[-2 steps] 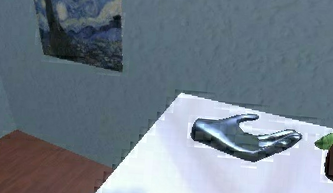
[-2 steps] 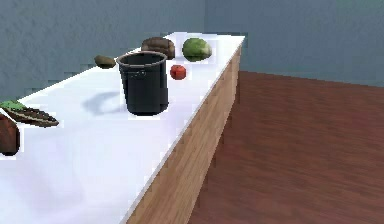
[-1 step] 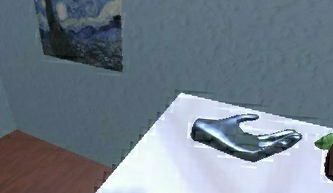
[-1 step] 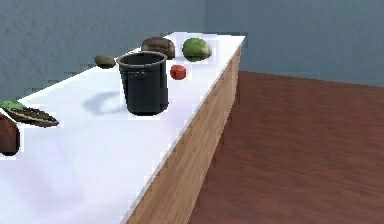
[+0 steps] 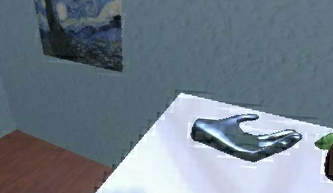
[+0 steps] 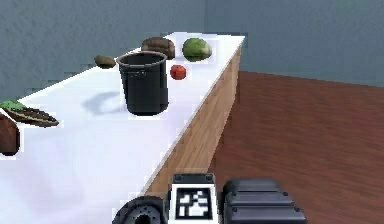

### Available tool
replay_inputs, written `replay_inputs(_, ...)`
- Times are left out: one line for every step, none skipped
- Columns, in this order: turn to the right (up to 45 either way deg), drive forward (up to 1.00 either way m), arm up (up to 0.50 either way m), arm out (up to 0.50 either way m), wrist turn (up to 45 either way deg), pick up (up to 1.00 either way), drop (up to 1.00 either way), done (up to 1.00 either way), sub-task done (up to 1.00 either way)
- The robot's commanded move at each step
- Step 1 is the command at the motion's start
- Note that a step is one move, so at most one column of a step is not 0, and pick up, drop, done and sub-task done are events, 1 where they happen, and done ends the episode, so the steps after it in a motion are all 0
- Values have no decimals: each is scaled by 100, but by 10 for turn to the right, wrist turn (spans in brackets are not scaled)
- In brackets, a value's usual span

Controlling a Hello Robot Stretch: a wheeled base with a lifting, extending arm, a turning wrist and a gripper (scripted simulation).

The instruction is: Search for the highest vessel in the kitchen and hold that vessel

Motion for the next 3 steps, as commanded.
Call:
replay_inputs(0,0,0,50,0,0,0,0,0)
replay_inputs(0,0,0,0,450,0,0,0,0)
replay_inputs(0,0,0,0,450,0,0,0,0)
